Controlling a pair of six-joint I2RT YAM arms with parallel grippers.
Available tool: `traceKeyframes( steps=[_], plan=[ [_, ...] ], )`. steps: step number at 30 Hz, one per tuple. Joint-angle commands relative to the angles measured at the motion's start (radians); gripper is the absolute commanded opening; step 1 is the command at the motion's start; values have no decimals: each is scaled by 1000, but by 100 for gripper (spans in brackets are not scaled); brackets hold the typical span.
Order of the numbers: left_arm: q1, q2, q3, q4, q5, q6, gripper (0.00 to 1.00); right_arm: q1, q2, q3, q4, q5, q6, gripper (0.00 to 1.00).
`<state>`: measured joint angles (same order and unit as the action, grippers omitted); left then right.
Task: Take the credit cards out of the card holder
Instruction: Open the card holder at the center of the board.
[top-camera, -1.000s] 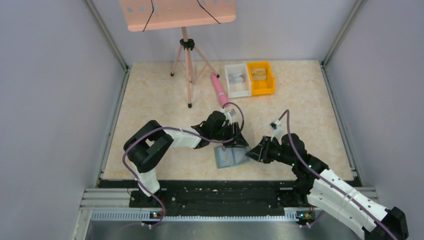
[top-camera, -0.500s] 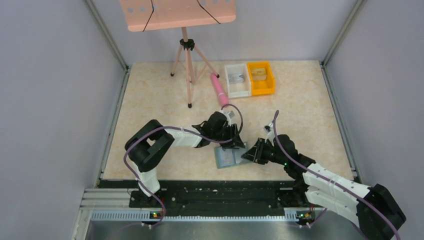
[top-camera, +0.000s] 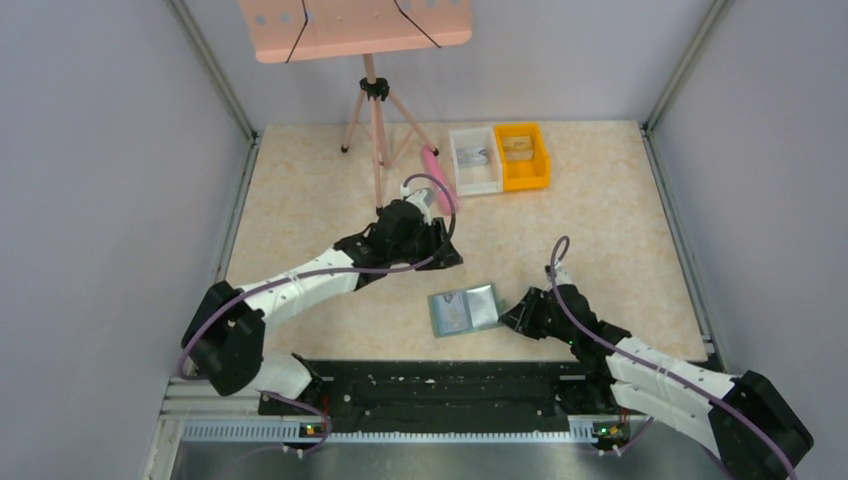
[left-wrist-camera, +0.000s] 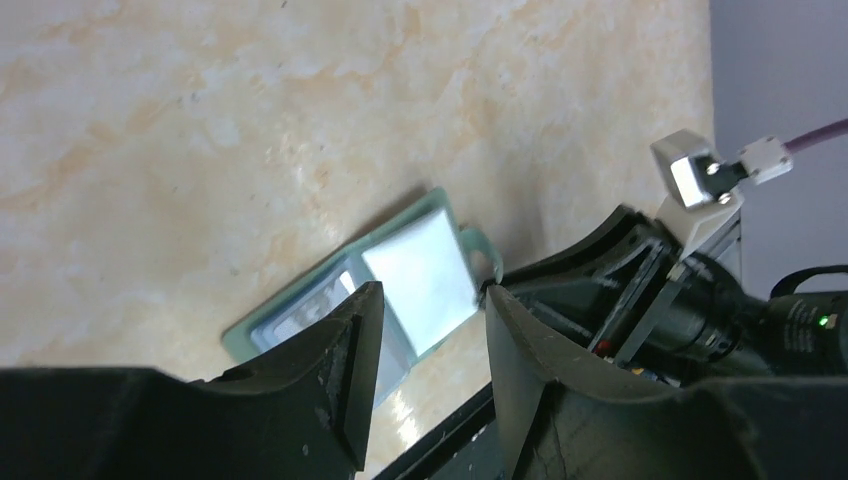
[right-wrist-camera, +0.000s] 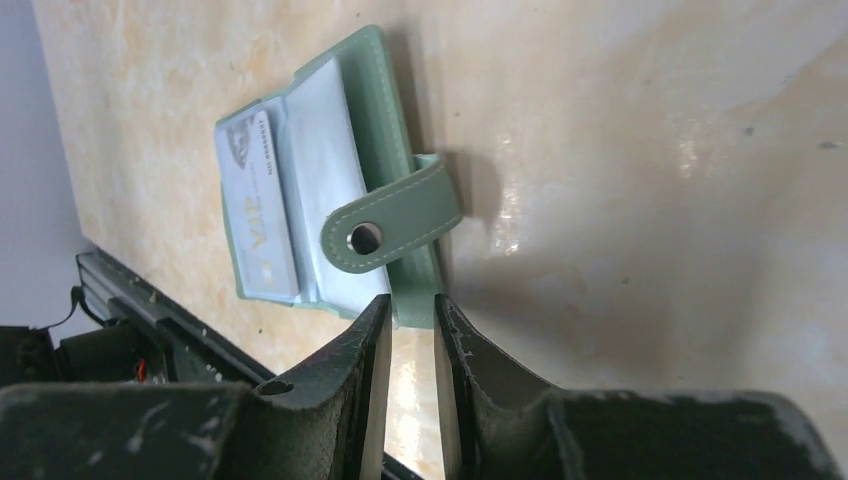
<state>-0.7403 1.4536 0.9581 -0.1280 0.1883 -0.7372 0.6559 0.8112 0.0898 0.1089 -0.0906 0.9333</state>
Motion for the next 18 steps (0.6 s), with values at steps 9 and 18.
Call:
traceKeyframes(
  steps=[9, 18],
  plan=[
    [-4, -199, -248, -69, -61, -29, 46, -9, 65, 31, 33, 74, 6, 20],
    [-4, -162, -308, 4, -8, -48, 41, -8, 53, 141, -62, 53, 39, 17]
  ],
)
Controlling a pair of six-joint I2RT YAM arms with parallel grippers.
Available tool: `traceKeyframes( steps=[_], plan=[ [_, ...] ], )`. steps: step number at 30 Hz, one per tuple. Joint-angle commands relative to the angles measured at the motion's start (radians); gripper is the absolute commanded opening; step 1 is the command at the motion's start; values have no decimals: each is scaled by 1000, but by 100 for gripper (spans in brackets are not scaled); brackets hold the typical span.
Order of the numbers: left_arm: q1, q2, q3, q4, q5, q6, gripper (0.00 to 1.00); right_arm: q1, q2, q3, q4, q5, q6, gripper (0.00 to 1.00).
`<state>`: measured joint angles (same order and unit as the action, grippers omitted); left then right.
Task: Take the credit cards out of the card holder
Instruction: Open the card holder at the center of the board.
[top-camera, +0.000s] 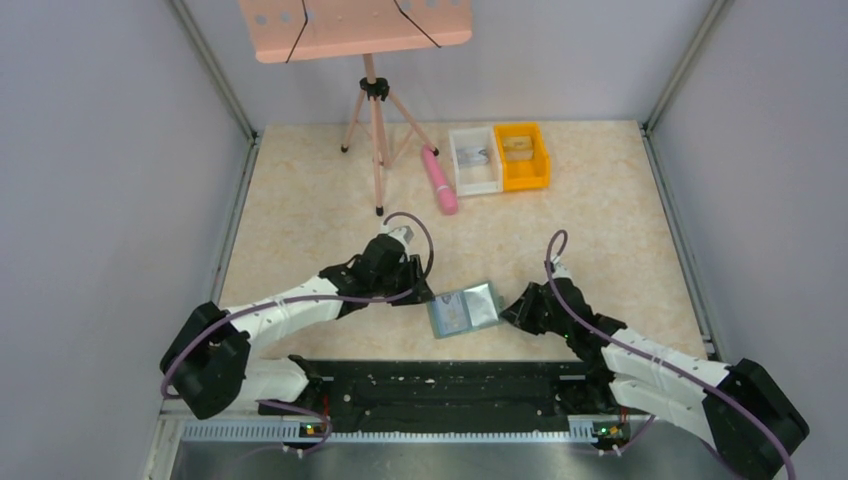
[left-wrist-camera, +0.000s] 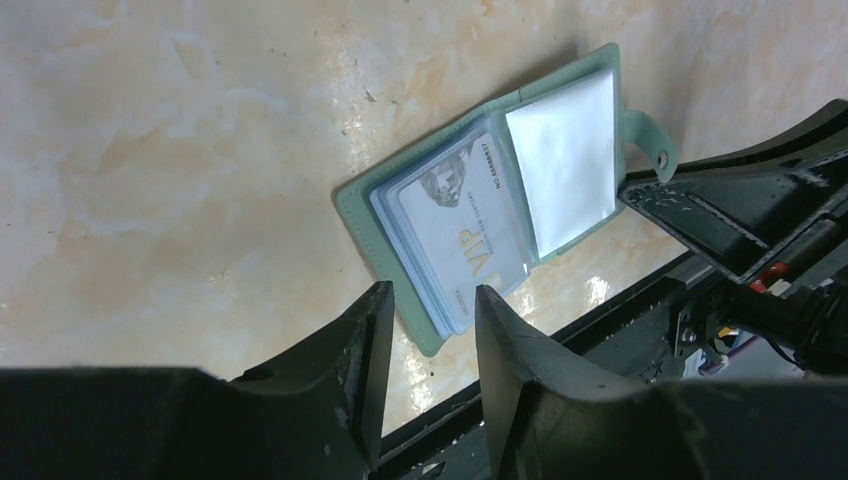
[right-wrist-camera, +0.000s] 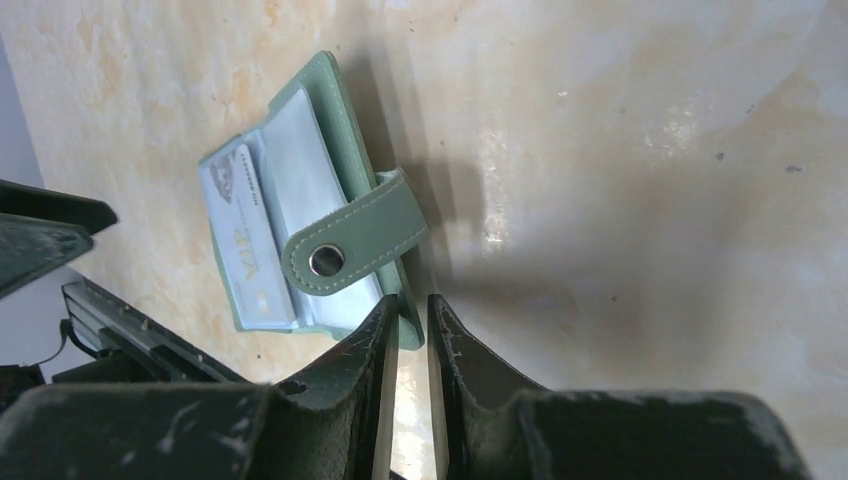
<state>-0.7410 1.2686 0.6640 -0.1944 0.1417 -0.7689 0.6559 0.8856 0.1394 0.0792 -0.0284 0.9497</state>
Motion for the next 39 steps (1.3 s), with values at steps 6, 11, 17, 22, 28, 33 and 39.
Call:
traceKeyframes(
  steps=[6, 11, 17, 22, 28, 33, 39],
  plan=[
    [-8, 72, -5, 200, 174, -20, 39, -8, -22, 183, -120, -14, 19, 16],
    [-25, 200, 66, 292, 255, -16, 36, -6, -25, 223, -112, -57, 37, 17],
    [-30, 363, 159, 388, 329, -54, 33, -6, -80, 286, -182, -69, 2, 17],
    [-31, 477, 287, 327, 317, -1, 32, -7, -80, 287, -164, -135, -63, 18],
    [-31, 572, 354, 305, 315, 10, 31, -3, -19, 225, -2, -229, -69, 14],
    [-31, 612, 360, 298, 301, 15, 31, 26, 86, 232, 71, -258, -86, 14],
    [-22, 591, 389, 228, 253, 42, 30, 73, 200, 245, 131, -236, -98, 14]
  ],
)
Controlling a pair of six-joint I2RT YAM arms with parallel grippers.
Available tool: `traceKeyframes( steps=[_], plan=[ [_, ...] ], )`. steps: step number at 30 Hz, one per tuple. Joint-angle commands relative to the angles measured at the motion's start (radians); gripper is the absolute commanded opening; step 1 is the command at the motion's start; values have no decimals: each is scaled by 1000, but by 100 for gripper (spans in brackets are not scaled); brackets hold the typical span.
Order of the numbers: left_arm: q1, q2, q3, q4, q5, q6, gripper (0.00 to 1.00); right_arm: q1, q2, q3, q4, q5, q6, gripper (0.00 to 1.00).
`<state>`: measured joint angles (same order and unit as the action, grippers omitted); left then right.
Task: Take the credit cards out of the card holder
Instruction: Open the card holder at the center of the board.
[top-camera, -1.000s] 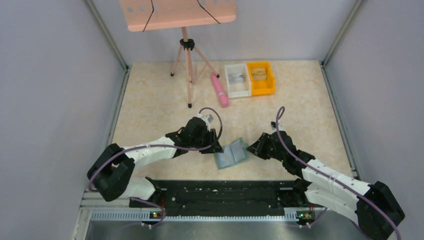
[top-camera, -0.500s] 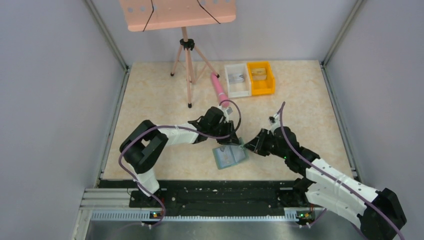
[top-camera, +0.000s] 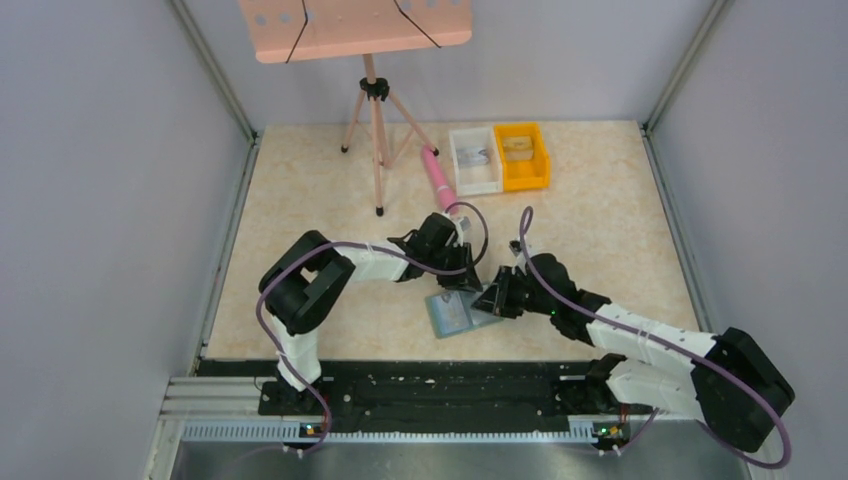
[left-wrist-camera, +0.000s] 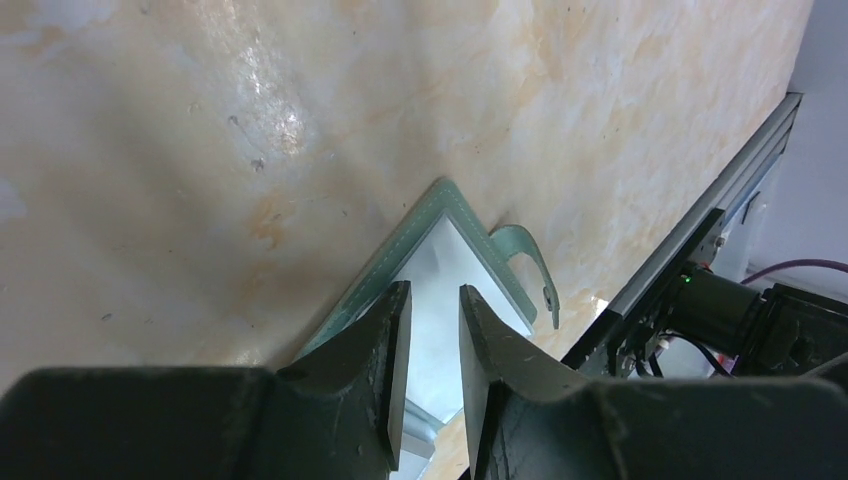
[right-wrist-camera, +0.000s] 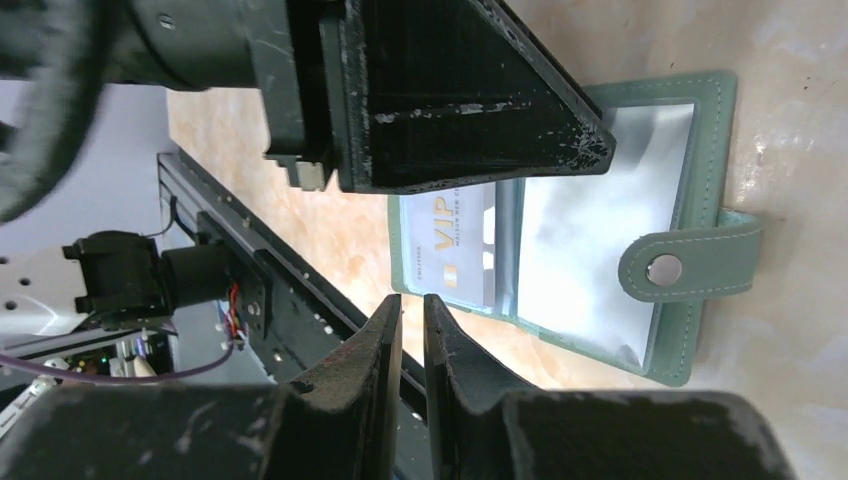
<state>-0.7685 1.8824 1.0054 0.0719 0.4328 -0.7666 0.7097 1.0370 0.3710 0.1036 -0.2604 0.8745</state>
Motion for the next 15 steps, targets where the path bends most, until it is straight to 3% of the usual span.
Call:
traceKeyframes(
  steps=[1, 6, 15],
  plan=[
    [10, -34, 52, -50, -43, 41, 30, 19, 60, 9, 122, -3, -23, 14],
    [44, -111, 88, -125, -55, 45, 30, 19, 108, -25, 153, 45, -44, 14],
    [90, -289, 116, -377, -237, 76, 31, 19, 204, -90, 223, 81, -17, 15]
  ],
)
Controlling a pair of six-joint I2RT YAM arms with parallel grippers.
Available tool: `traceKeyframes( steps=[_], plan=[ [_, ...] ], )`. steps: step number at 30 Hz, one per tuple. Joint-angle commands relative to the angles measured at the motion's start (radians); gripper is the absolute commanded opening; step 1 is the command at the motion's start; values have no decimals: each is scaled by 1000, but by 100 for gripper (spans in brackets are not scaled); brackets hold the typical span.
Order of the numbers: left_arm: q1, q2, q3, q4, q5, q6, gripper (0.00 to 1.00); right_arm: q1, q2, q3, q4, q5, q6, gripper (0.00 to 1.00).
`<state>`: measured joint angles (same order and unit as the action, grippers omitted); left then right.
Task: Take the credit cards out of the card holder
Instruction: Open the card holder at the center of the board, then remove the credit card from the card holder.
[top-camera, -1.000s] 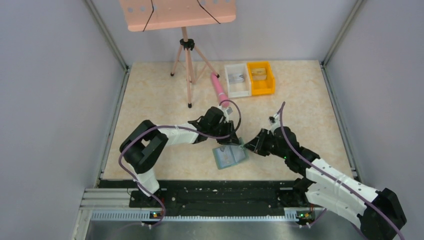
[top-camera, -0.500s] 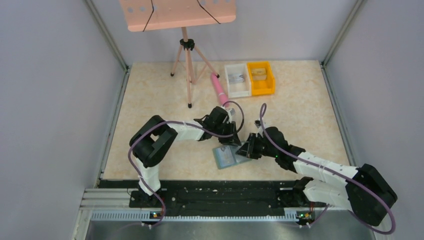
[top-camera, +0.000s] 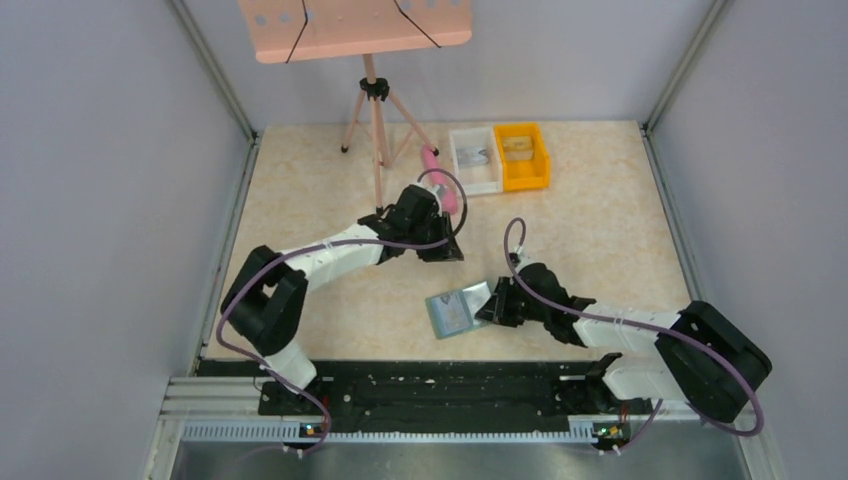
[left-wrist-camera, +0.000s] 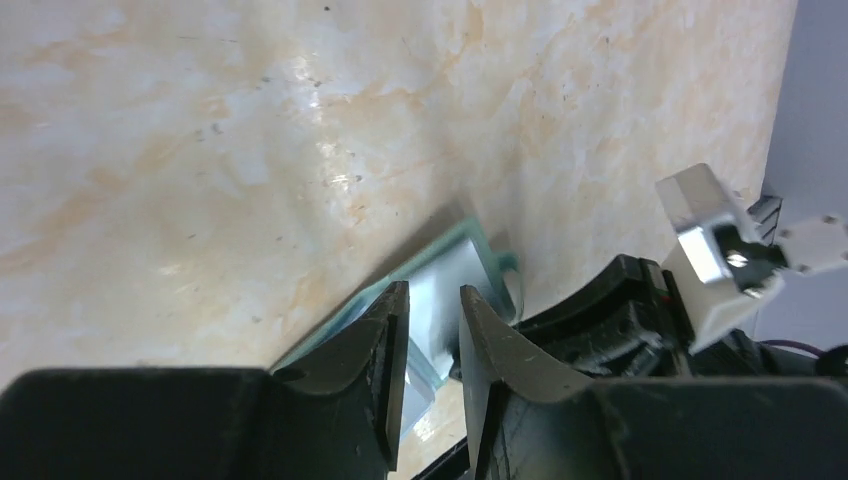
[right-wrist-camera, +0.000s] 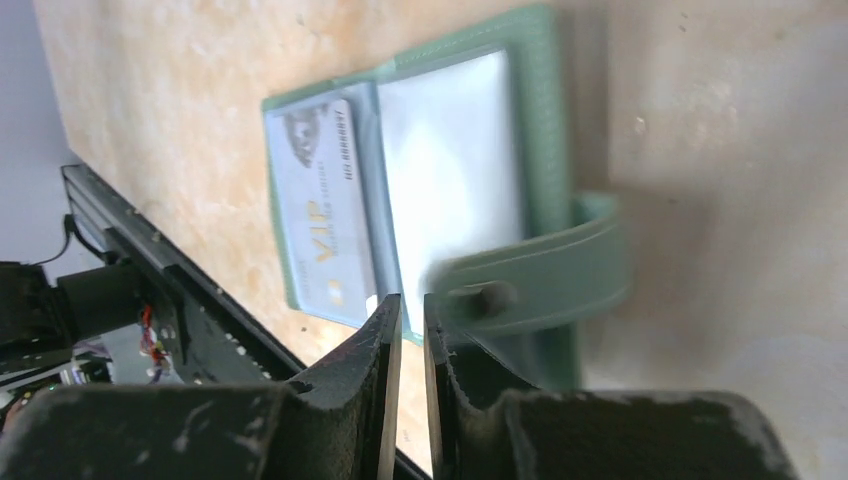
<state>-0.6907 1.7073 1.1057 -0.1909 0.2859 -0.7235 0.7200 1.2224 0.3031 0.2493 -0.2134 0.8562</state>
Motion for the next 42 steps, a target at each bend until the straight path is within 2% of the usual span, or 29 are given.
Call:
traceKeyframes(
  steps=[1, 7, 11, 16, 24, 36, 42],
  plan=[
    [13, -138, 5, -130, -101, 38, 31, 9, 20, -30, 79, 44, 4, 15],
    [13, -301, -164, -129, -96, 7, 31, -3, 38, -52, 96, 40, 25, 18],
    [13, -402, -314, -72, -75, -33, 31, -9, 47, -72, 103, 23, 32, 19],
    [13, -456, -455, 32, -35, -78, 30, -16, 54, -67, 131, -16, 24, 19],
    [13, -401, -522, 158, 36, -80, 29, -31, 79, -28, 204, -78, 22, 23],
    [11, -311, -563, 299, 70, -97, 26, -37, 76, 40, 160, -84, -3, 25],
    [11, -244, -565, 335, 98, -95, 24, -45, 130, 56, 184, -97, -14, 25]
  ],
)
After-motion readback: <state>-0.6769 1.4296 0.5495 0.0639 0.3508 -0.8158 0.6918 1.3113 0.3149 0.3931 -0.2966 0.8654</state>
